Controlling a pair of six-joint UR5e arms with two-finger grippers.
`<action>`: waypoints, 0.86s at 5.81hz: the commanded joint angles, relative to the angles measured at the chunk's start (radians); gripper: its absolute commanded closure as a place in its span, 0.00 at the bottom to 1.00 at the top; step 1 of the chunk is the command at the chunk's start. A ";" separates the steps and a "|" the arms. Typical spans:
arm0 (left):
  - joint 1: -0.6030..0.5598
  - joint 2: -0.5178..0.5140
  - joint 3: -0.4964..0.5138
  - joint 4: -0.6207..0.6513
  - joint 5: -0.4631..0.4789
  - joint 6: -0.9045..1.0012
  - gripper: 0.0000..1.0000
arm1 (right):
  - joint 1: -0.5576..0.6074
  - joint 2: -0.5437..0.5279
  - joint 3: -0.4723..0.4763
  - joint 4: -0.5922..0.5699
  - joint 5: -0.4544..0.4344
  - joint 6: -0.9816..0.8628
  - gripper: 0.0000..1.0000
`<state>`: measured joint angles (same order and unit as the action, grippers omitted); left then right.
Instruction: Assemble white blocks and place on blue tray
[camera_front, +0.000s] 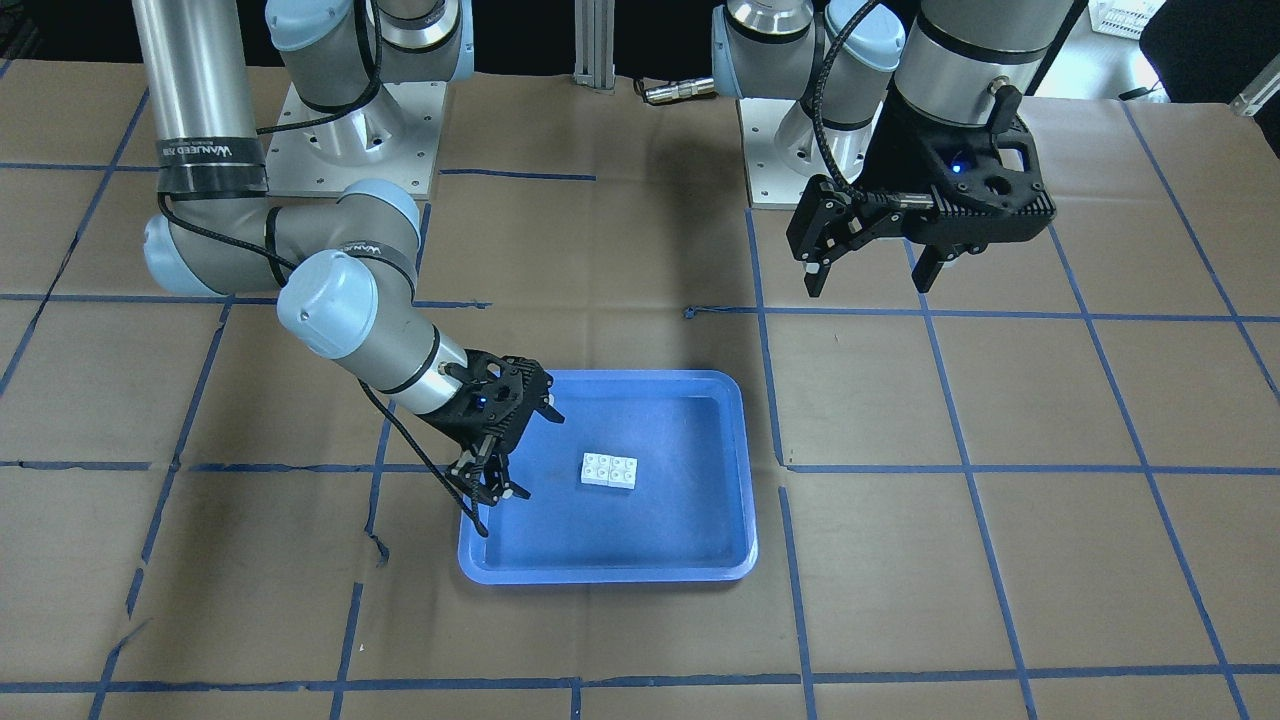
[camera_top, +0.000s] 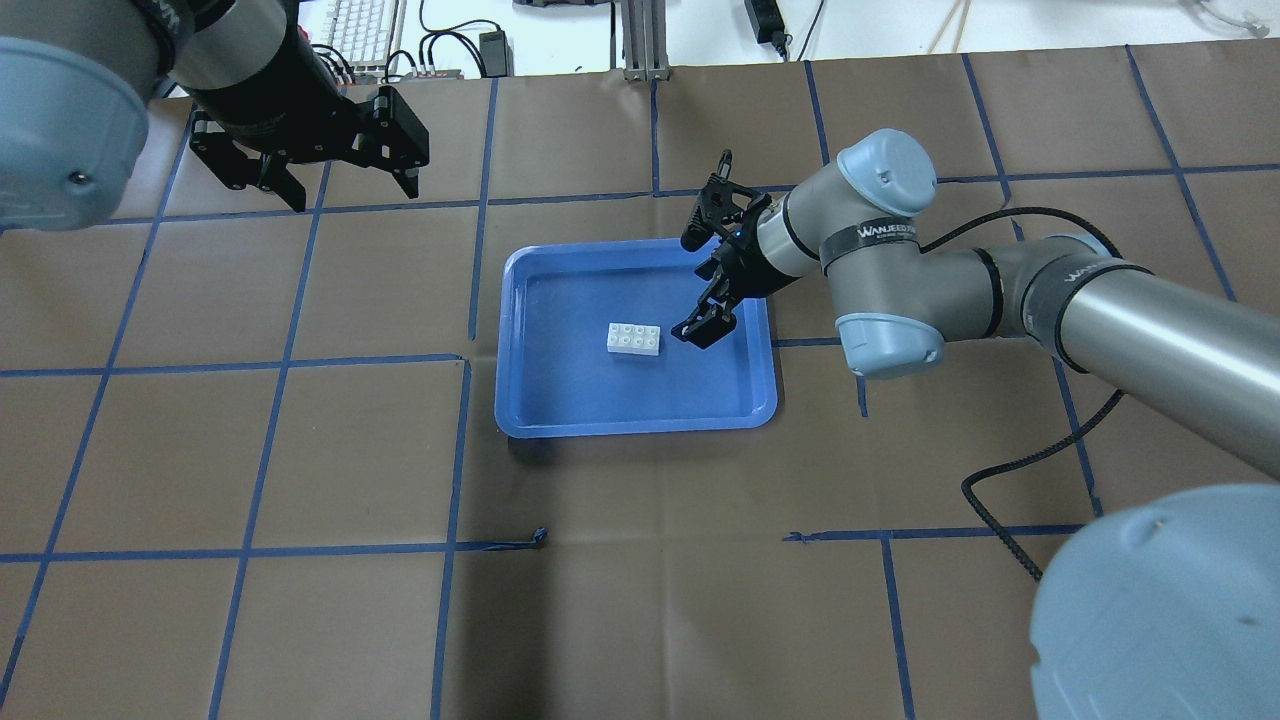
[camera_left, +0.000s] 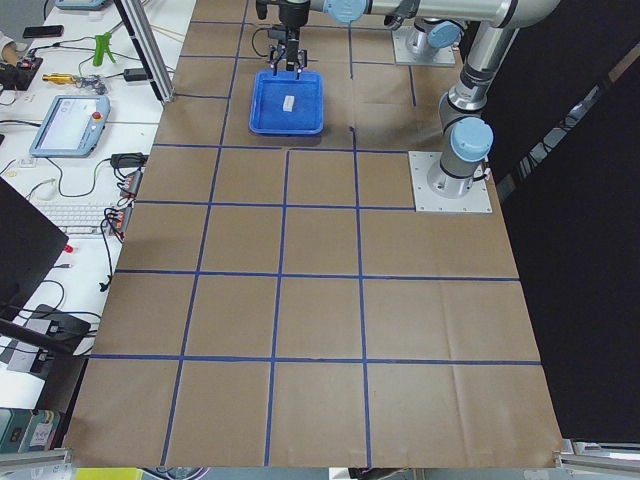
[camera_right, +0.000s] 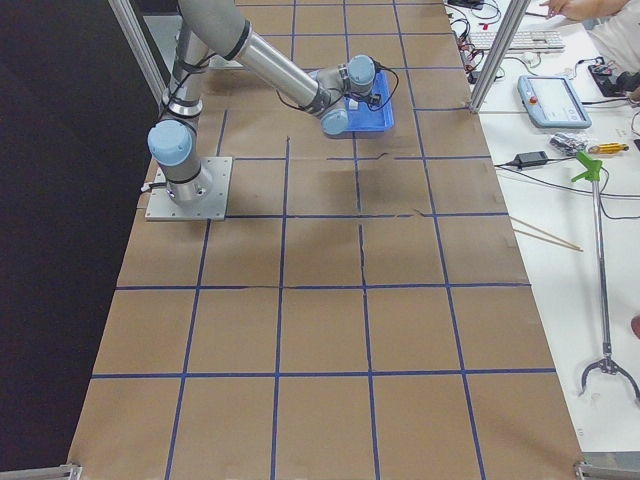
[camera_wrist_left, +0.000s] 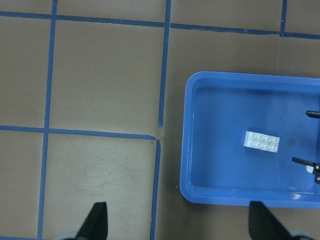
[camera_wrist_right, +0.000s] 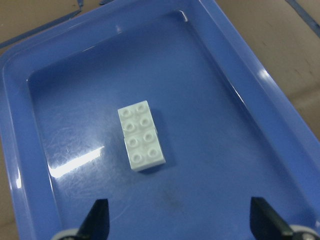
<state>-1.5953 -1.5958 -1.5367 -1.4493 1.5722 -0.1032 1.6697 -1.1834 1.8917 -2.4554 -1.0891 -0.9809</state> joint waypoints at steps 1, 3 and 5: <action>0.001 -0.009 0.000 0.004 0.000 -0.003 0.01 | -0.008 -0.099 -0.005 0.076 -0.183 0.203 0.00; 0.002 -0.009 0.000 0.010 0.008 -0.003 0.01 | -0.013 -0.156 -0.060 0.187 -0.325 0.429 0.00; 0.002 -0.007 -0.005 0.010 0.011 -0.003 0.01 | -0.018 -0.205 -0.205 0.511 -0.415 0.762 0.00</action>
<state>-1.5938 -1.5961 -1.5412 -1.4404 1.5832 -0.1051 1.6532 -1.3615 1.7636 -2.1119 -1.4572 -0.3966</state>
